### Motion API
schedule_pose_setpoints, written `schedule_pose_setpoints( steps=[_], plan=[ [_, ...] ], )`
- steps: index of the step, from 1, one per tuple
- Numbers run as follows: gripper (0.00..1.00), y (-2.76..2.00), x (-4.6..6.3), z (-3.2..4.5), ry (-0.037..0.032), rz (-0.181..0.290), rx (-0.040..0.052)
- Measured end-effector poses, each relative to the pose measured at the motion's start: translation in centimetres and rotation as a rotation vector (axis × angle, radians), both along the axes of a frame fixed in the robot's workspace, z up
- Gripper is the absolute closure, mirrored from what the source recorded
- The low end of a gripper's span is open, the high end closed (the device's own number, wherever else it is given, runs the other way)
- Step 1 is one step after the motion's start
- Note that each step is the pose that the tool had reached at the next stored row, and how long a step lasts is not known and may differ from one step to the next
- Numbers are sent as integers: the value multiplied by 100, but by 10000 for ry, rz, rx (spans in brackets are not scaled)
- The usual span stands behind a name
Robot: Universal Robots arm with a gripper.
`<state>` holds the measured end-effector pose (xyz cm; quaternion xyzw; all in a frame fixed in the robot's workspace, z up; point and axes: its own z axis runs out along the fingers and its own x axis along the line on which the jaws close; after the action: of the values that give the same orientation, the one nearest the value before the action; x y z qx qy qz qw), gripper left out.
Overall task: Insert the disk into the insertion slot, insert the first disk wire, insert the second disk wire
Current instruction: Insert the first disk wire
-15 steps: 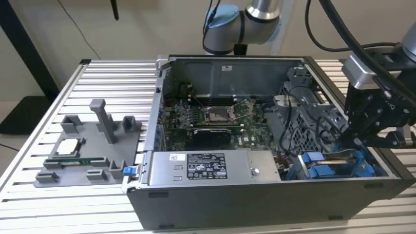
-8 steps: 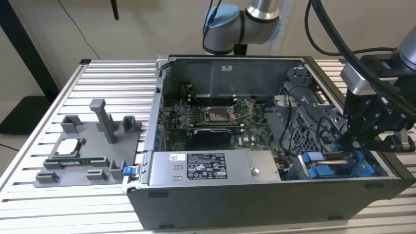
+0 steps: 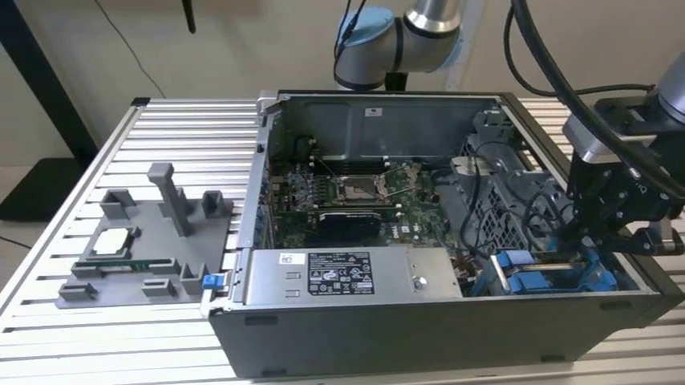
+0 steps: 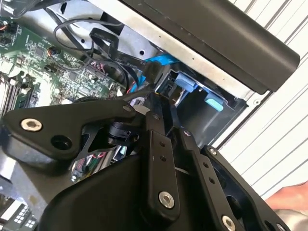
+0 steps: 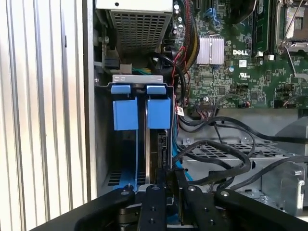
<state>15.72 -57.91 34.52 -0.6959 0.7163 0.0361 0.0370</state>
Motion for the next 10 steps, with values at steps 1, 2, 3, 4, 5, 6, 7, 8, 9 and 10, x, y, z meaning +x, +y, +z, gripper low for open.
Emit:
schedule_pose_setpoints(
  steps=[1, 2, 3, 4, 5, 6, 7, 8, 9, 10],
  plan=[
    [100, -1, 0, -5, 0, 0, 0],
    [100, -2, 1, -9, 0, 1, -1],
    [100, -5, 1, -12, 0, 2, 0],
    [100, -7, 2, -16, 0, 2, 1],
    [100, -9, 2, -20, 0, 2, 0],
    [100, -12, 2, -24, 0, 2, 1],
    [100, -14, 2, -28, 0, 2, 2],
    [100, -15, 2, -30, 0, 2, 0],
    [100, -15, 1, -33, 0, 2, -1],
    [100, -16, 1, -38, 0, 1, 0]
  ],
)
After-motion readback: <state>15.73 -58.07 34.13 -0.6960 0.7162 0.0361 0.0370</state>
